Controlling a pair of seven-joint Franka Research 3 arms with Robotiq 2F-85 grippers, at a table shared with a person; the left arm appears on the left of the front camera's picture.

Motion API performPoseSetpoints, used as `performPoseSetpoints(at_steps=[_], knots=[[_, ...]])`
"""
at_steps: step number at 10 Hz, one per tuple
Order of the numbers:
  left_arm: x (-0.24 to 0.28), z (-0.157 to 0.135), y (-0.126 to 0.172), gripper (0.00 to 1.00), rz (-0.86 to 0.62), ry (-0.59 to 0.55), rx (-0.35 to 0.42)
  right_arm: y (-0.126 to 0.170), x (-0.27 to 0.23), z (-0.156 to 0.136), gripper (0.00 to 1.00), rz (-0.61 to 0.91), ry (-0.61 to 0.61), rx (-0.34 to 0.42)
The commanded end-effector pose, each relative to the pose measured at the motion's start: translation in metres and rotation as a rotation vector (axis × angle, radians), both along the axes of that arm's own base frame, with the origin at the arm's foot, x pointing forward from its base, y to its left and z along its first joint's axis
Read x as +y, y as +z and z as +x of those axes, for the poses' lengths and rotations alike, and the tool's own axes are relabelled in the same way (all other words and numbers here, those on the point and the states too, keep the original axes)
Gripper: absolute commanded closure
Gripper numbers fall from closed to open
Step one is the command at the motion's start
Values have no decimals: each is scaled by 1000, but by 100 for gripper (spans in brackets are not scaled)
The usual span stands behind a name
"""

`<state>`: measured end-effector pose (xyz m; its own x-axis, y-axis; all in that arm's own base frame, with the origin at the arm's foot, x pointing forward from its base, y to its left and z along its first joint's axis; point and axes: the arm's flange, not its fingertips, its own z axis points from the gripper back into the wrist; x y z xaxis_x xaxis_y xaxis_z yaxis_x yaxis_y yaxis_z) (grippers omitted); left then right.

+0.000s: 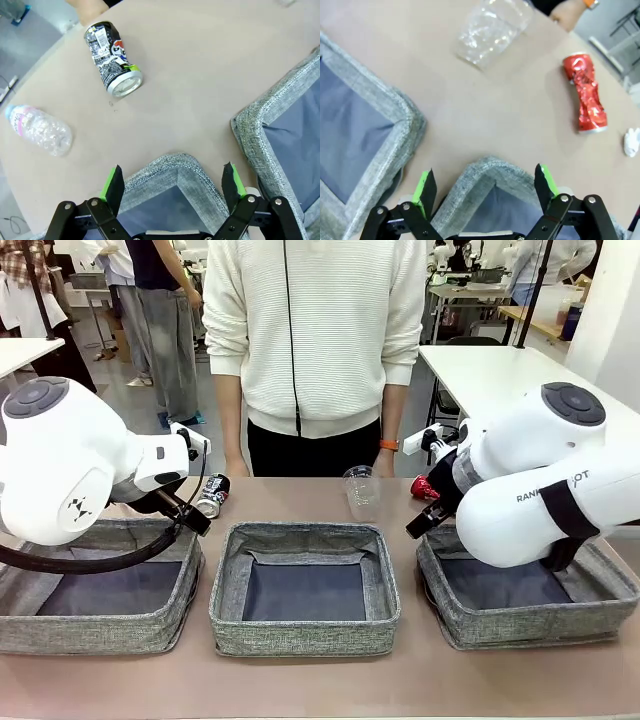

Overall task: Sort the waste into the appropriate baskets.
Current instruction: Pick up the waste item pointed out by the person.

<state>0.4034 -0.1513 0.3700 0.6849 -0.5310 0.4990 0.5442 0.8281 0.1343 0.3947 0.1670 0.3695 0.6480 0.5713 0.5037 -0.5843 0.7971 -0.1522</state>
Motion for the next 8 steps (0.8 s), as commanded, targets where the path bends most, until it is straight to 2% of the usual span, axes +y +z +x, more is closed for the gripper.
performPoseSetpoints(at_steps=[1, 6, 7, 8], knots=[[0, 0, 0, 0, 0, -1, 0, 1, 0, 0, 0, 1, 0, -1], [0, 0, 0, 0, 0, 0, 0, 0, 0, 0, 0, 0, 0, 0], [12, -27, 59, 0, -21, 8, -102, 59, -4, -12, 0, 17, -116, 22], [10, -73, 127, 0, 11, 0, -171, 121, -19, -46, 0, 41, -72, -82]])
